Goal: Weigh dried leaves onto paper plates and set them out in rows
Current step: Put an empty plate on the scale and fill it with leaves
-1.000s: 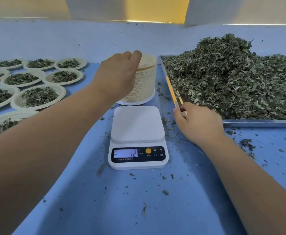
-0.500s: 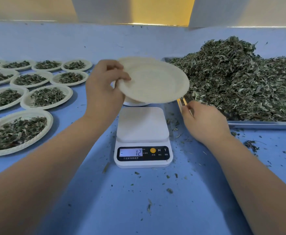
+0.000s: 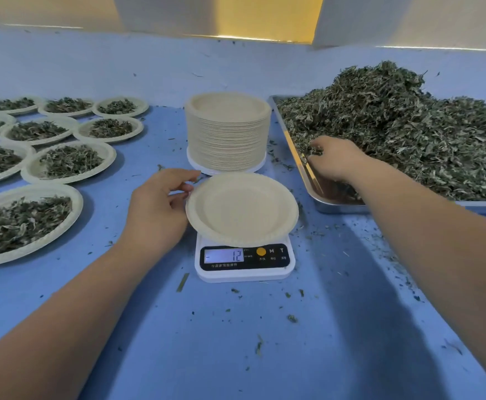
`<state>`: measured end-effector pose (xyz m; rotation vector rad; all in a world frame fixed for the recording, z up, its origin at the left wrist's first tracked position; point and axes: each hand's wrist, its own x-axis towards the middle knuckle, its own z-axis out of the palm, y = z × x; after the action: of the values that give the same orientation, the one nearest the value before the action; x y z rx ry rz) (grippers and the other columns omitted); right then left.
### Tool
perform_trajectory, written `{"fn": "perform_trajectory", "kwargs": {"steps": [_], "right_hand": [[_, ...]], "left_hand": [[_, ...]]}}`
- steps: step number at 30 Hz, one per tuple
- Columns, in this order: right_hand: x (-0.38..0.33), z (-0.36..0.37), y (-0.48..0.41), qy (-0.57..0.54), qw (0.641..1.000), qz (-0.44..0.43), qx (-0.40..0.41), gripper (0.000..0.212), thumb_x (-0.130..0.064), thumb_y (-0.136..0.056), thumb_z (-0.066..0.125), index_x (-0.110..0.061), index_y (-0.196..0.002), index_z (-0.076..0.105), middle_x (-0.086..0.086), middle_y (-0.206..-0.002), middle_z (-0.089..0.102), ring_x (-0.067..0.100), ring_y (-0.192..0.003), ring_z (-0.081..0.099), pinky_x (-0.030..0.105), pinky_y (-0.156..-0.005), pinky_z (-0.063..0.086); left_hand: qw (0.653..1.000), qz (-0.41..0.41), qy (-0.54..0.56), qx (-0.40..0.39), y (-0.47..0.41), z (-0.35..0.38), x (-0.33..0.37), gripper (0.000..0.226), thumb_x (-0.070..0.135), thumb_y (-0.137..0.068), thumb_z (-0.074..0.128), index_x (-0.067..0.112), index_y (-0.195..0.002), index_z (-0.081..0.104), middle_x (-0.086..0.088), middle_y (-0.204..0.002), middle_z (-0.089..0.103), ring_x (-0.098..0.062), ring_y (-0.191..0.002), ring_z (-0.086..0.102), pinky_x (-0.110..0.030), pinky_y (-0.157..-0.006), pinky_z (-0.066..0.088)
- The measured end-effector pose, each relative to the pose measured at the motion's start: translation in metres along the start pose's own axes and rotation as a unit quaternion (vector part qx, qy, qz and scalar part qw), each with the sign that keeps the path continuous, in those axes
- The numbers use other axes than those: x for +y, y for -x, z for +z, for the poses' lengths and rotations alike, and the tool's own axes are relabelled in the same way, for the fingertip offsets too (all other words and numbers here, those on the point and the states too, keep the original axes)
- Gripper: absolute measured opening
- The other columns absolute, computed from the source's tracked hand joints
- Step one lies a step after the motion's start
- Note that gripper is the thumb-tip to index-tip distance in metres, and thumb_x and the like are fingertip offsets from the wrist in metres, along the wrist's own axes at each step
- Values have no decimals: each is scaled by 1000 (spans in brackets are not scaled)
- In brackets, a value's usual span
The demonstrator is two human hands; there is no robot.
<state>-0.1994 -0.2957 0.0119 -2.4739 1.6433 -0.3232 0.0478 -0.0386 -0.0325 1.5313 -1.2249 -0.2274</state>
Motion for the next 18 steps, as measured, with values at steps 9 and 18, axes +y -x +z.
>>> {"fn": "perform_trajectory", "kwargs": {"steps": [9,18], "right_hand": [[-10,26,-86,44,996,-48,-53,53,-31,-109,40,-26,-160,26,14,-168,14,41,-151,19,54,-118,29],[-10,31,-106,110,988,-32,-108,48,-38,-110,31,-22,-154,40,12,-151,49,36,-128,52,43,-102,45]], "left_hand": [[980,-165,98,59,-14,0,-16,54,-17,-89,44,29,-101,71,10,-104,76,-3,-93,74,-21,-84,55],[976,-192,92,42,-15,3,-16,36,-1,-91,50,26,-98,74,10,-90,78,-1,-75,72,-25,-76,49]]}}
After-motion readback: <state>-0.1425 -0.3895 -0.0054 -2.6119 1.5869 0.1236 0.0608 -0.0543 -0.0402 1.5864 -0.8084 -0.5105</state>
